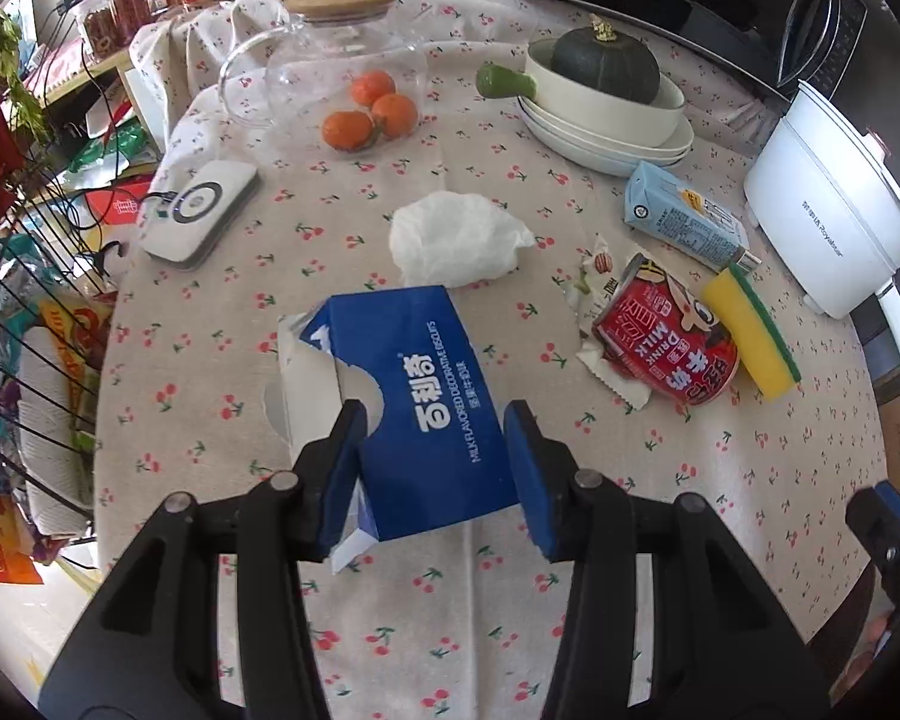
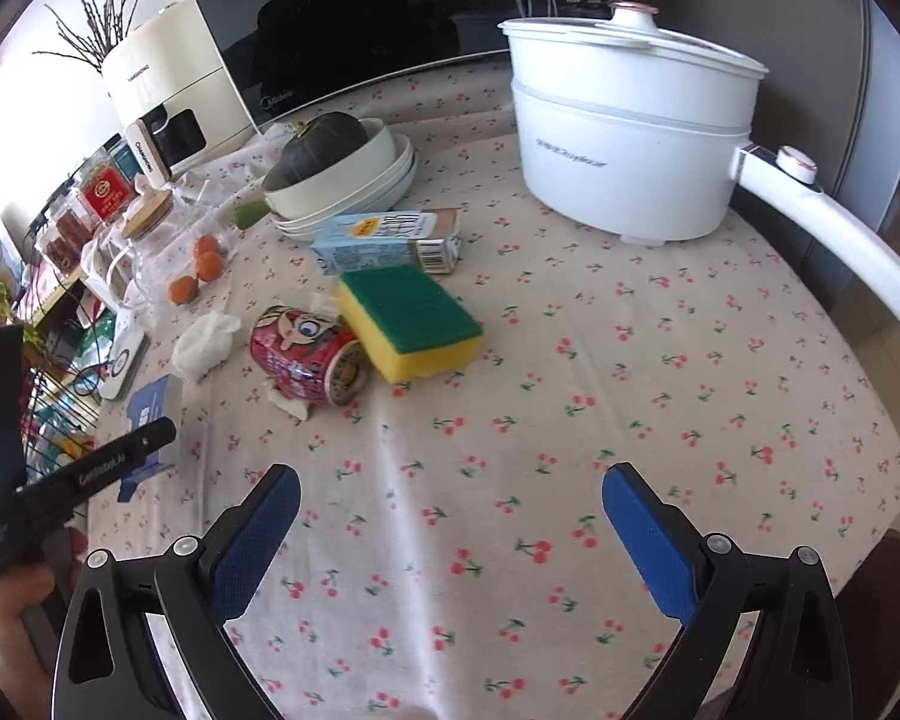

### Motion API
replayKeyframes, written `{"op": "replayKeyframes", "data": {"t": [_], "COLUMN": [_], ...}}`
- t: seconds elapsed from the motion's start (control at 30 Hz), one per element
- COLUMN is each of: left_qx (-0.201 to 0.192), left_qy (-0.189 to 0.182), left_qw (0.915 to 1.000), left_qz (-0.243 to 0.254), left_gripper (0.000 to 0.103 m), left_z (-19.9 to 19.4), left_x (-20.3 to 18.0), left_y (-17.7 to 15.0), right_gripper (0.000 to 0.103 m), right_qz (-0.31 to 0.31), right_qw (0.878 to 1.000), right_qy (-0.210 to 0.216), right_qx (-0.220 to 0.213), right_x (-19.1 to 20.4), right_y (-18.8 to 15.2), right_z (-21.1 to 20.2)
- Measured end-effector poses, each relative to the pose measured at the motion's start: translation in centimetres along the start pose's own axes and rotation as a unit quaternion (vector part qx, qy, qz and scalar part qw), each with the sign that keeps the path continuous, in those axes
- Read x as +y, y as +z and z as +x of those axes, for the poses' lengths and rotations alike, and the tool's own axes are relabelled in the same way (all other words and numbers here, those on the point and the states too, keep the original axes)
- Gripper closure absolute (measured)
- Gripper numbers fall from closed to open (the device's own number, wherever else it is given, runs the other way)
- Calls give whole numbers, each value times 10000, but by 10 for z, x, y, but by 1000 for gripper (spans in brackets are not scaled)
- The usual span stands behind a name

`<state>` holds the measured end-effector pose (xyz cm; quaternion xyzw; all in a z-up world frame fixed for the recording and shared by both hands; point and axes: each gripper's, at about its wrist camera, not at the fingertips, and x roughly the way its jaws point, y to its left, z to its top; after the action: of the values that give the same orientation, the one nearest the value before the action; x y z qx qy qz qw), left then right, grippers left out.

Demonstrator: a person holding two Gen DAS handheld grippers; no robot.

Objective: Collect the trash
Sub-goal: 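Grasp the blue tissue box with the left tool, then grasp the second red can with the right tool while the left tool holds the box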

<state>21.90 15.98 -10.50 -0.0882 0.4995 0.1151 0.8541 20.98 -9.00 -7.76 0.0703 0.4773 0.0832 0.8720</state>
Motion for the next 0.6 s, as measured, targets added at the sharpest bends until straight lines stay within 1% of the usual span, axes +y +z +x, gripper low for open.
{"op": "replayKeyframes", "data": {"t": [0.13,0.23,0.3,0.47,0.6], "left_qx": [-77,-79,-57,60,102], "left_qy": [35,39,50,-13,-60], "left_qw": [10000,9999,9999,10000,9999], "left_qz": [44,94,123,-20,-106], "left_gripper": [54,54,54,54,54], "left_z": [-11,-12,-10,-5,-4], "left_x": [21,33,40,58,68], "left_y": [-2,-4,-6,-9,-8], "right_gripper": [1,1,1,1,1], "right_qz": [192,318,484,1097,1481], "right_qw": [9996,9990,9982,9928,9877], "right_qy": [171,157,106,-71,-189], "right_qx": [111,275,339,477,475], "right_x": [42,71,82,90,90], "right_y": [13,23,30,44,53], "right_z": [24,48,62,96,113]}}
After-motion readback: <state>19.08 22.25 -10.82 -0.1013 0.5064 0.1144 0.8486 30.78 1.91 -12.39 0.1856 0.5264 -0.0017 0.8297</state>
